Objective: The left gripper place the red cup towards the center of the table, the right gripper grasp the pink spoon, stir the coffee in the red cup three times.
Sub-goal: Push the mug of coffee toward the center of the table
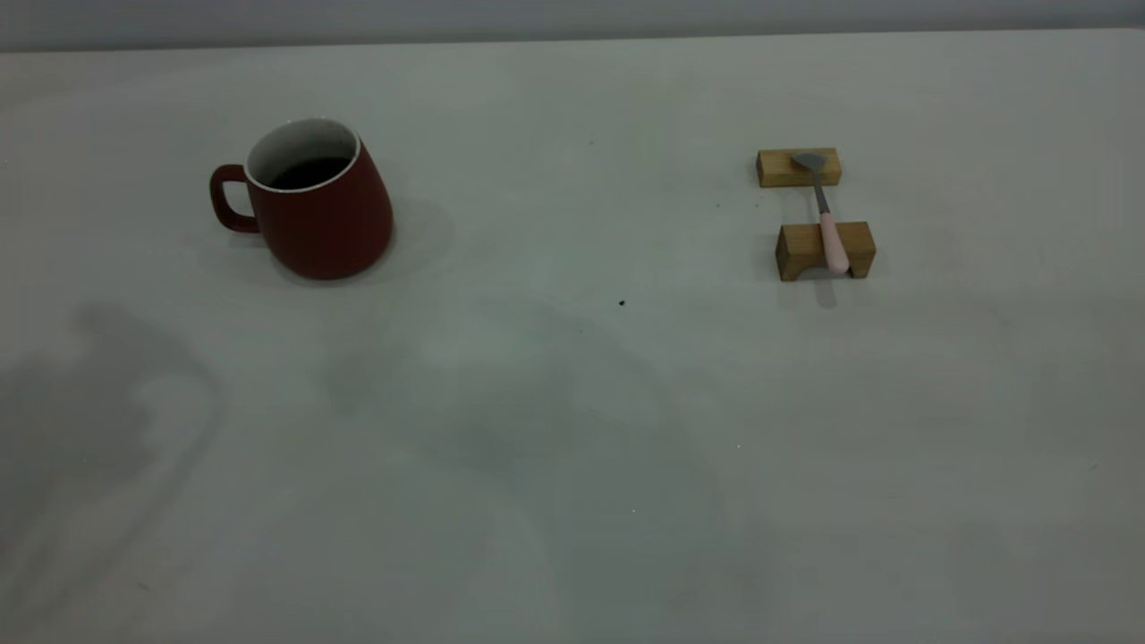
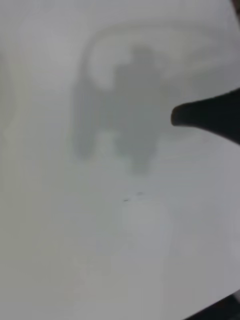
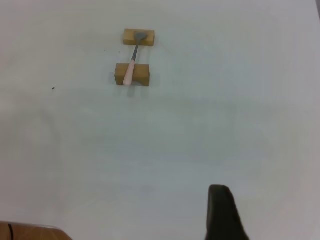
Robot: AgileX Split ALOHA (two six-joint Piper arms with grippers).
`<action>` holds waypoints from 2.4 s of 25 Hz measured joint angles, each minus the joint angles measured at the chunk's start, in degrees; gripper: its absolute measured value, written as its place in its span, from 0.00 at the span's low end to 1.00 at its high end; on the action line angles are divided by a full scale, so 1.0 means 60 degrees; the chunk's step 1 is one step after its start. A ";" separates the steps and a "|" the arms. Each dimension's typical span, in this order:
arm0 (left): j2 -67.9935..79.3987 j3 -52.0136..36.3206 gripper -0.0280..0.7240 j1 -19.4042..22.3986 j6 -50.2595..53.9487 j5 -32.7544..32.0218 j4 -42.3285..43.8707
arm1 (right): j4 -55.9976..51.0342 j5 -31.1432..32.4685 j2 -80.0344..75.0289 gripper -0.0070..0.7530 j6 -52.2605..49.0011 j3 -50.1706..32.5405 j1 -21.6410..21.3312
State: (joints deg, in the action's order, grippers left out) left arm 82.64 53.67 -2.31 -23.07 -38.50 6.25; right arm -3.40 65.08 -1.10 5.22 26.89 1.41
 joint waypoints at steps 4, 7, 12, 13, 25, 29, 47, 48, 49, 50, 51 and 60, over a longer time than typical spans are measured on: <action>0.2498 0.1497 0.92 -0.0235 -0.1331 -0.0164 0.0145 | 0.0000 0.0000 0.0000 0.67 0.0000 0.0000 0.0000; 0.4151 0.2743 0.90 -0.0392 -0.2587 -0.0530 0.0257 | 0.0000 0.0000 0.0000 0.67 0.0000 0.0000 0.0000; 0.6050 0.4388 0.90 -0.0500 -0.4349 -0.0683 0.0257 | 0.0000 0.0000 0.0000 0.67 0.0000 0.0000 0.0000; 0.6310 0.4615 0.90 -0.0520 -0.4727 -0.0683 0.0257 | 0.0000 0.0000 0.0000 0.67 0.0000 0.0000 0.0000; 0.8054 0.5355 0.89 -0.0588 -0.8167 0.0925 0.0247 | 0.0000 0.0000 0.0000 0.67 0.0000 0.0000 0.0000; 0.8361 0.5446 0.88 -0.0588 -0.8736 0.1386 0.0247 | 0.0000 0.0000 0.0000 0.67 0.0000 0.0000 0.0000; 0.8833 0.5527 0.34 -0.1285 -0.9027 0.1909 -0.0261 | 0.0000 0.0000 0.0000 0.67 0.0000 0.0000 0.0000; 0.8833 0.5532 0.32 -0.1395 -0.8821 0.1917 -0.0261 | 0.0000 0.0000 0.0000 0.67 0.0000 0.0000 0.0000; 0.8833 0.5532 0.32 -0.1541 -0.8630 0.1907 -0.0261 | 0.0000 0.0000 0.0000 0.67 0.0000 0.0000 0.0000; 0.8843 0.5532 0.32 -0.1684 -0.8472 0.1907 -0.0261 | 0.0000 0.0000 0.0000 0.67 0.0000 0.0000 0.0000; 0.8843 0.5539 0.32 -0.1828 -0.8276 0.1907 -0.0261 | 0.0000 0.0000 0.0000 0.67 0.0000 0.0000 0.0000; 0.8925 0.5697 0.31 -0.3163 -0.7144 0.1903 -0.0270 | 0.0000 0.0000 0.0000 0.67 0.0000 0.0000 0.0000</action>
State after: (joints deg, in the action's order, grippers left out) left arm 136.19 87.86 -21.29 -65.94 -27.09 4.63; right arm -3.40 65.08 -1.10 5.22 26.89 1.41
